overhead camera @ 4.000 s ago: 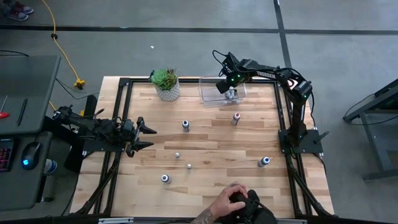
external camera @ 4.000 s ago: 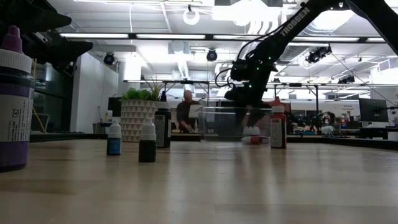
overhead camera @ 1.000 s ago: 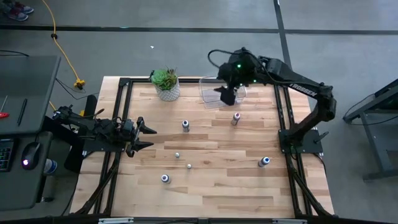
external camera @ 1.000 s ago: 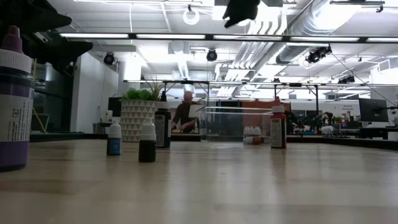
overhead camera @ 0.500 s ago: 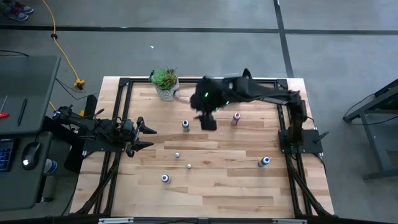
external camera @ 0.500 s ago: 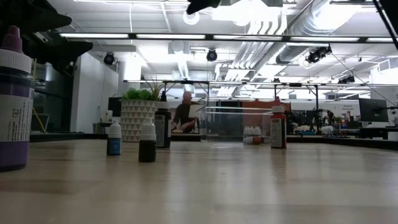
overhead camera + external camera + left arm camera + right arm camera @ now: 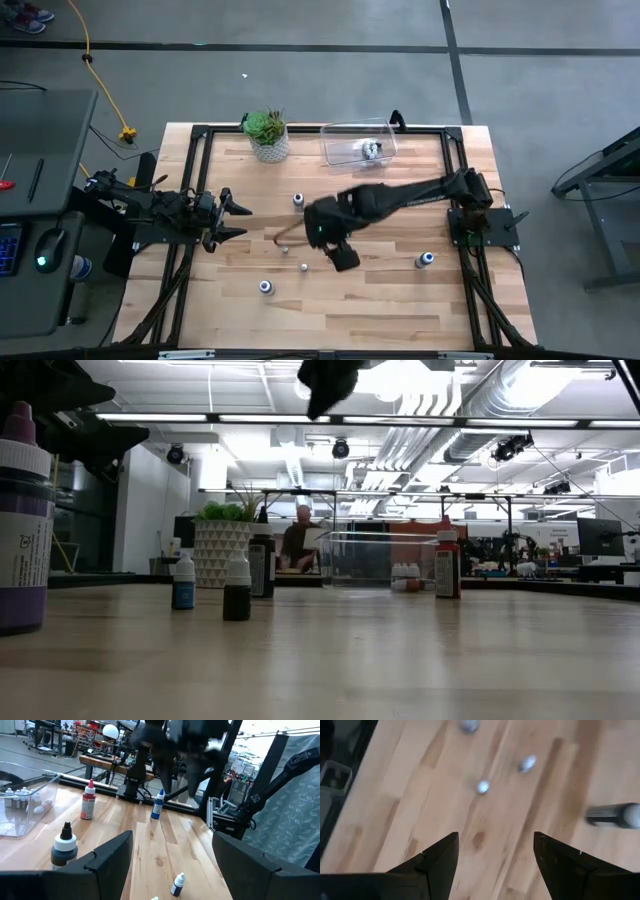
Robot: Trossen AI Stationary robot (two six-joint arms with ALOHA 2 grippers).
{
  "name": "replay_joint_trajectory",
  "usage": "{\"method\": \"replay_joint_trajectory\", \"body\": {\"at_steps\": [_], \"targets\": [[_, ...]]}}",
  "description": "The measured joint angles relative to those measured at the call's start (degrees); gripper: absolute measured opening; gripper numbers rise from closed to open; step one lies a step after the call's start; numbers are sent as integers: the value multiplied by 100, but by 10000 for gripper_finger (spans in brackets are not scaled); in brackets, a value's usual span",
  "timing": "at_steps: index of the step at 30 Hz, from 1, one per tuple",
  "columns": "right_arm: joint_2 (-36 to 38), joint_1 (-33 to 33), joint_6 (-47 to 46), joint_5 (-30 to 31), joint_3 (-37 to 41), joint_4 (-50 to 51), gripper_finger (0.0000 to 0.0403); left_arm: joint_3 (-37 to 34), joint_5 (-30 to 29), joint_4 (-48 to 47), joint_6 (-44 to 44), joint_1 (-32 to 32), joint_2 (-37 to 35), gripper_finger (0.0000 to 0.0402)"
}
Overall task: Pick & Place food coloring
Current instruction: Put the small black food coloring bottle into the bin
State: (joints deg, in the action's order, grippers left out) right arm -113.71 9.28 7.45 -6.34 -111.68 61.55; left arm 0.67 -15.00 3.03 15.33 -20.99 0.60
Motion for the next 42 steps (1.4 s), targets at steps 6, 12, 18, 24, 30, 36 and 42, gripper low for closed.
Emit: {"method": "replay_joint_trajectory", "body": {"at_steps": [6,12,18,24,30,36,42], "targets": [[0,398,144,329,1014,-796,245,0,0,0,0,-1,0,271],[-96,608,135,492,1703,-2083,245,0,0,0,0,0,2,271],[-467,623,-316,538,1713,-2603,245,0,0,1,0,-1,1,271],[-709,606,-403,537,1714,-3029,245,0,0,0,0,0,0,271],[-754,596,-405,615,1711,-3201,245,0,0,2,0,0,0,271],[-873,451,-562,667,1705,-3287,245,0,0,1,0,-2,0,271],[-1093,381,-761,401,1722,-3395,245,0,0,2,-2,-2,0,271]]}}
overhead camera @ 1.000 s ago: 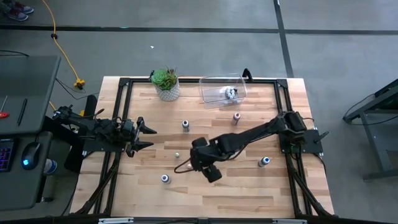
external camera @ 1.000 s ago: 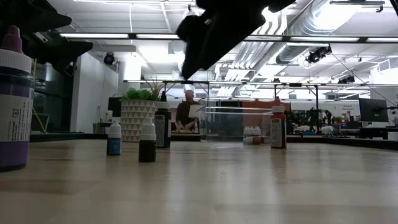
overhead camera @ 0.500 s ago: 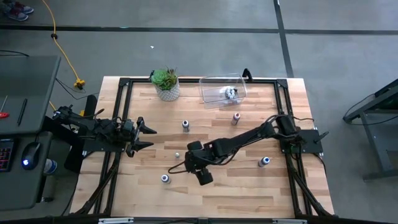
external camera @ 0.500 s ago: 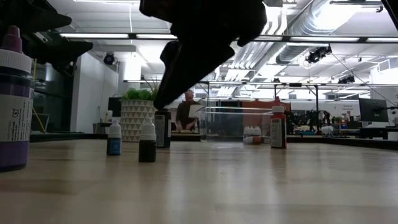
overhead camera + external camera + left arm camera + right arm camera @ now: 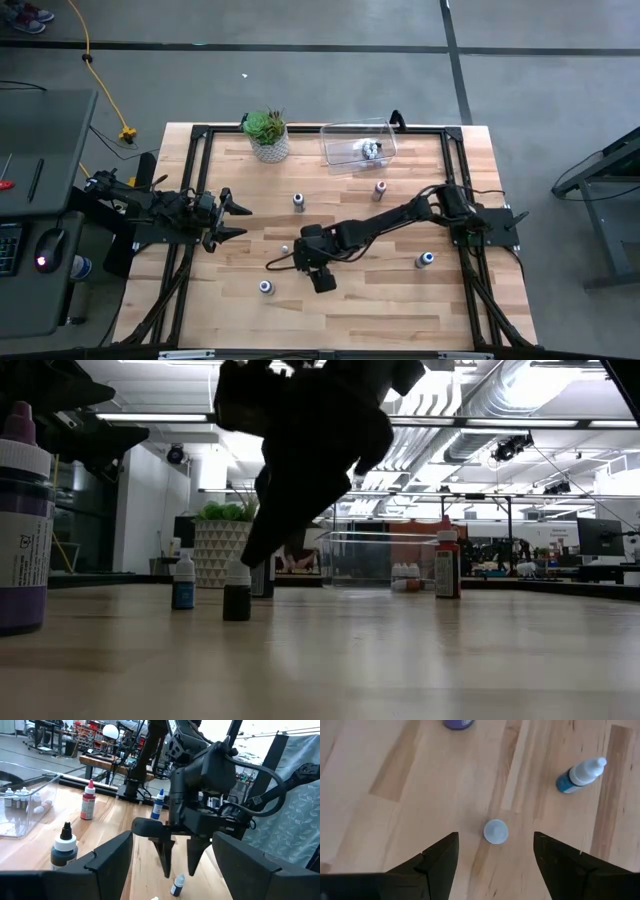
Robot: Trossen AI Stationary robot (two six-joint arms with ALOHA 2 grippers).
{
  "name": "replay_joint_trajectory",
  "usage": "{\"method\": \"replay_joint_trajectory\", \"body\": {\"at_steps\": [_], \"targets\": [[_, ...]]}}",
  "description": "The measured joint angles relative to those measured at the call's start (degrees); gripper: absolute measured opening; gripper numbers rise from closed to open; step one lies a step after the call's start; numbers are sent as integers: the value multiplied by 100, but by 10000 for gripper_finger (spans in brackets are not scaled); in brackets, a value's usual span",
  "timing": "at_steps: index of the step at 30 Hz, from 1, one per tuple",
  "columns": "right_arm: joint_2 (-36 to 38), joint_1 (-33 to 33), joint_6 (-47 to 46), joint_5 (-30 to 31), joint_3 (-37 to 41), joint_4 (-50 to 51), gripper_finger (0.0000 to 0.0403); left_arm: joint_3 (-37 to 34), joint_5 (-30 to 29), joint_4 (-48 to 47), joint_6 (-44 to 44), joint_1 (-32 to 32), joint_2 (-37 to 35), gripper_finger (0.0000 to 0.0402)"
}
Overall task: Pick & Place food coloring
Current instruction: Put the small black food coloring bottle into the bin
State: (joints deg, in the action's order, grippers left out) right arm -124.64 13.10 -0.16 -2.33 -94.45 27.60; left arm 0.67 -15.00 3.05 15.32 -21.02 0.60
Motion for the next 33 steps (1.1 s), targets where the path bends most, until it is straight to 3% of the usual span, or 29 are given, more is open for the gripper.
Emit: {"method": "replay_joint_trajectory", "body": {"at_steps": [9,33], "targets": [[-37,4,-13,28,-7,-148,239,0,0,-2,2,2,0,271],[-111,7,-138,-143,-9,-241,136,0,0,-2,2,1,0,271]]}}
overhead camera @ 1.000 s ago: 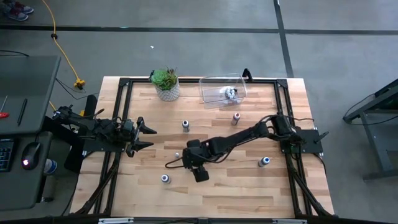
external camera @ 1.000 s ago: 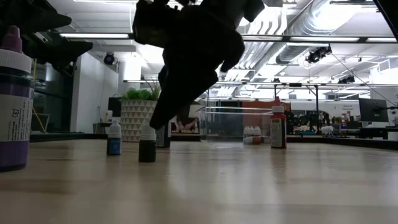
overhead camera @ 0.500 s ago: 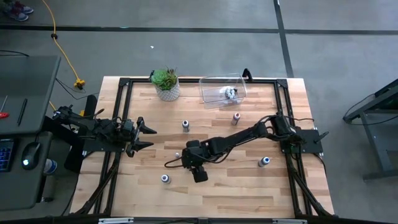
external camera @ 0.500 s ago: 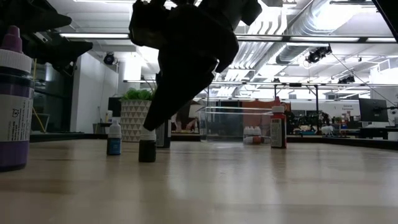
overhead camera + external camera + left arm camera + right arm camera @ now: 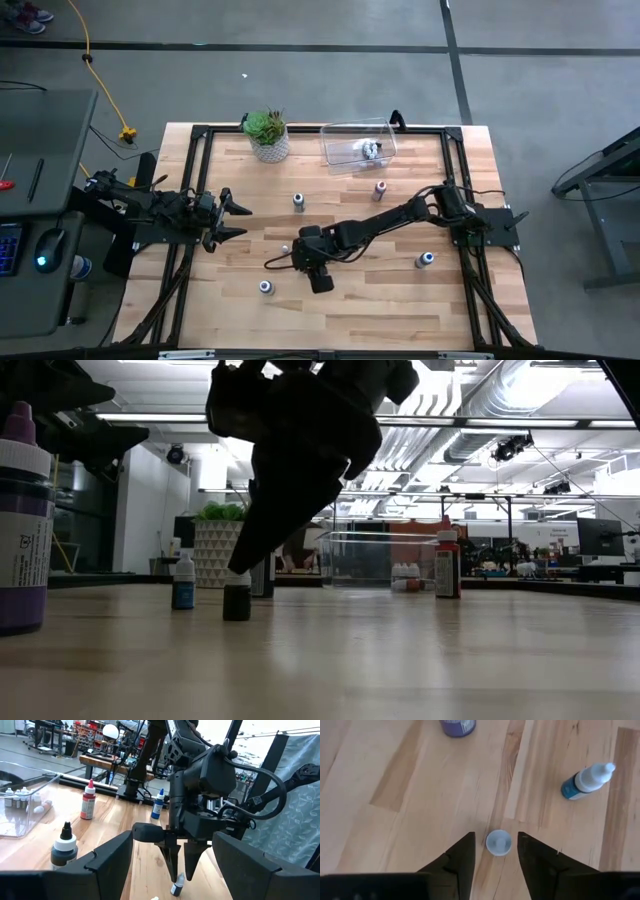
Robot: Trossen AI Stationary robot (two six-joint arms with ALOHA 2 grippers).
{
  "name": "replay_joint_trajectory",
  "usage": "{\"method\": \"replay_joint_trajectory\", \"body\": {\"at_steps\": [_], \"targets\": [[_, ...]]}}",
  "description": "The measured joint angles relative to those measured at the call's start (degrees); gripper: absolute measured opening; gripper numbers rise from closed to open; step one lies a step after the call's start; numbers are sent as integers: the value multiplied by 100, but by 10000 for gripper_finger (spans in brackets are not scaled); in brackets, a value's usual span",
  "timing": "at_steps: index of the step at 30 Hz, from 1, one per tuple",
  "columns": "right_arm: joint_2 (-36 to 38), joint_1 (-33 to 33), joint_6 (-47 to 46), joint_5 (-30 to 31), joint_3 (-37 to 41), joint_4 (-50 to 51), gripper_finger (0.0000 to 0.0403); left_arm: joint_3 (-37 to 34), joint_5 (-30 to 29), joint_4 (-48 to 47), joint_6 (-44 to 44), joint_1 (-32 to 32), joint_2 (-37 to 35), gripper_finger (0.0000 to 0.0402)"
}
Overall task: Pick & Place food coloring
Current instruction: Put the small black food coloring bottle into the bin
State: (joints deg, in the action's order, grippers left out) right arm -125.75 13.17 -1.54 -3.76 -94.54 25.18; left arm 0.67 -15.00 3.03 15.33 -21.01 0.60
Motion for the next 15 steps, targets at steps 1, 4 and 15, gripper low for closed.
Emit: {"method": "replay_joint_trajectory", "body": {"at_steps": [1,4,15], "targets": [[0,0,0,26,0,-12,135,0,0,0,-2,-1,0,271],[0,0,0,20,0,1,134,0,0,0,0,0,0,271],[0,0,0,17,0,-4,133,0,0,0,0,2,0,271]]}}
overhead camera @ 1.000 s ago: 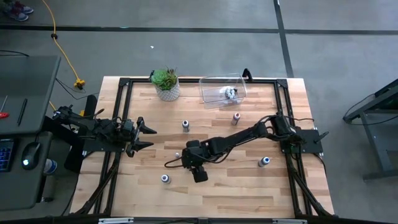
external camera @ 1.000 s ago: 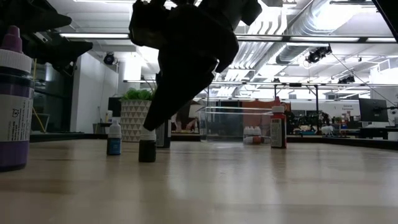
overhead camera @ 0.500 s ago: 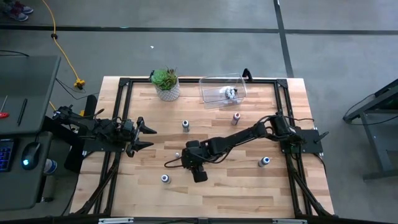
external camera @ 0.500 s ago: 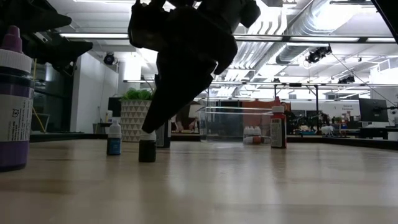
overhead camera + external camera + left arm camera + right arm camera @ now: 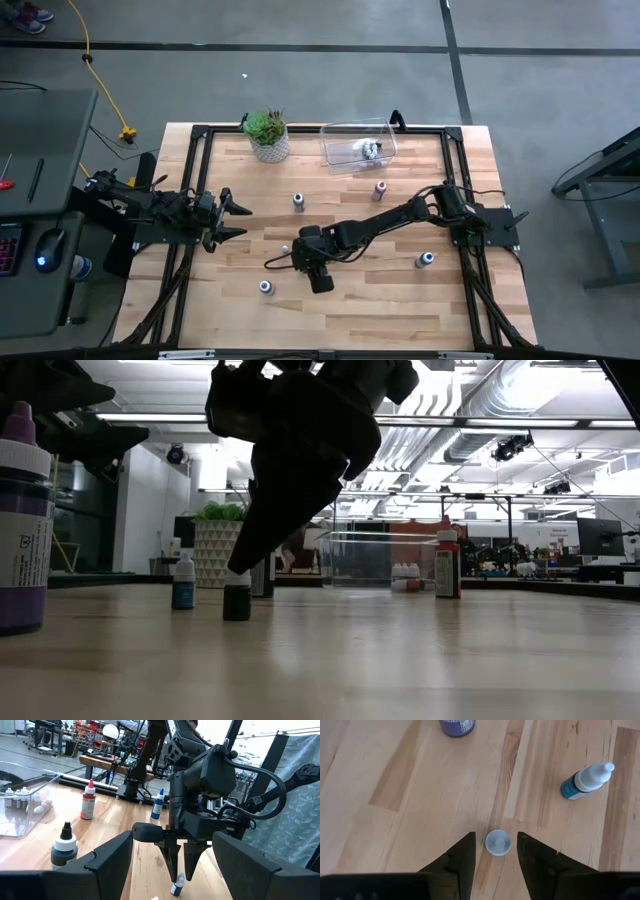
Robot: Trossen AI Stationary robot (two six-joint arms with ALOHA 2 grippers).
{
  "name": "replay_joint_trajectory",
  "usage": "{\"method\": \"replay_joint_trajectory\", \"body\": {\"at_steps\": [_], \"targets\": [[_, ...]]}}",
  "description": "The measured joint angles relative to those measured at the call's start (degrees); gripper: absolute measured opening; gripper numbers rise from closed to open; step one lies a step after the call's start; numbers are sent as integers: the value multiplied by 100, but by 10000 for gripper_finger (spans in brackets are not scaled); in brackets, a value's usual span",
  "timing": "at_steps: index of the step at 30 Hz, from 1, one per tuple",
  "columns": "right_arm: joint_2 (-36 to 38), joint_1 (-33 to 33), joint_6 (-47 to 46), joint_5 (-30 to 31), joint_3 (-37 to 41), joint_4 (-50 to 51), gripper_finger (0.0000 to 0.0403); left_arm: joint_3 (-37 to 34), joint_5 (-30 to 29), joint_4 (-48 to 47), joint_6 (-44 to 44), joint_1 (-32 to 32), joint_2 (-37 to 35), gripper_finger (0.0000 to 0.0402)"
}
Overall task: Pick & Place food coloring
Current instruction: Put the small black food coloring bottle into the bin
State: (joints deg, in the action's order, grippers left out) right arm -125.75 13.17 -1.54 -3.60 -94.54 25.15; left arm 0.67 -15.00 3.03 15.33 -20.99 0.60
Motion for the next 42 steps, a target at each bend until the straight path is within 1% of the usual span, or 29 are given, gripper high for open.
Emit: {"method": "replay_joint_trajectory", "body": {"at_steps": [25,28,34,37,42], "targets": [[0,0,0,44,0,0,130,0,0,0,0,-1,0,271],[0,0,0,44,0,0,115,0,0,0,0,0,0,271],[0,0,2,39,0,0,60,0,0,1,0,-1,0,271],[0,0,2,39,0,-10,38,0,0,0,0,-2,0,271],[0,0,2,39,0,-11,37,0,0,0,0,0,0,271]]}}
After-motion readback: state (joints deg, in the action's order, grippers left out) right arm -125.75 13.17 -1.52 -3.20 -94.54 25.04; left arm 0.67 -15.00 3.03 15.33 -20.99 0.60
